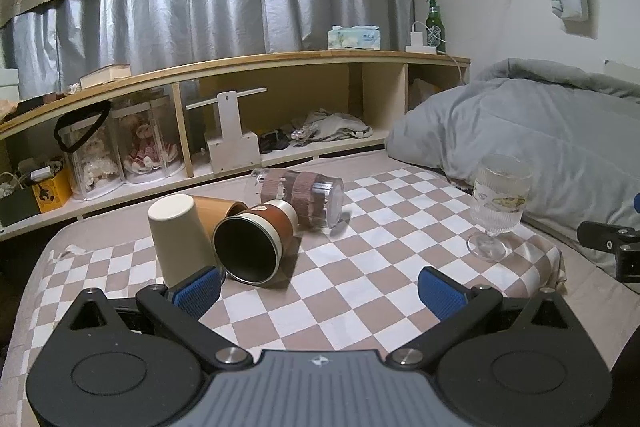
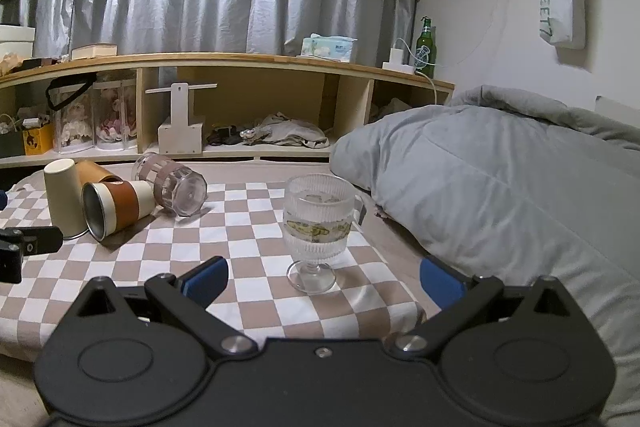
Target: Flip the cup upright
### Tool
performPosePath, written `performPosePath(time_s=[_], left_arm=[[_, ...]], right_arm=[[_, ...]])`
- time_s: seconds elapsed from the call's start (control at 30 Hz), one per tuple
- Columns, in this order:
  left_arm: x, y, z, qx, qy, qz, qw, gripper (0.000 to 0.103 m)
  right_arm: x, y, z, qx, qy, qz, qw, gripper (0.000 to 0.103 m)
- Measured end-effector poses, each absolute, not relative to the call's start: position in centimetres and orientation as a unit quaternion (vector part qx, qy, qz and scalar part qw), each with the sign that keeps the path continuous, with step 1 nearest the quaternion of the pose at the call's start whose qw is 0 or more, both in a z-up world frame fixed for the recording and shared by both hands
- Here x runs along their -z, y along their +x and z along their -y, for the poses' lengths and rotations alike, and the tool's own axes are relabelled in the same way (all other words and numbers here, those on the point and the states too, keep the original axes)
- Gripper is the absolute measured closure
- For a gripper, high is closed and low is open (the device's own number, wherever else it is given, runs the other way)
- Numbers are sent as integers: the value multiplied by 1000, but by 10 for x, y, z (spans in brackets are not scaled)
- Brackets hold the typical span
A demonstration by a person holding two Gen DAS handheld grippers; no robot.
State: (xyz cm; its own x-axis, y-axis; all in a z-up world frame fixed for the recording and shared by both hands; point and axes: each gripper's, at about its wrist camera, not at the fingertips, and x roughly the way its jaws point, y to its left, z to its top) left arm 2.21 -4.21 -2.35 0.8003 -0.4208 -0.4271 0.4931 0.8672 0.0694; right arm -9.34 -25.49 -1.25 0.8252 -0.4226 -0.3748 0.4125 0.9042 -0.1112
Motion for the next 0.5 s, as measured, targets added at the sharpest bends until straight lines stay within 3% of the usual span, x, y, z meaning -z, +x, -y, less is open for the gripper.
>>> performPosePath(time_s=[0.5], left_arm=[[24,23,42,239,87,-203,945,0]], right_arm=[[16,-94,261,223,10,-206,953,0]])
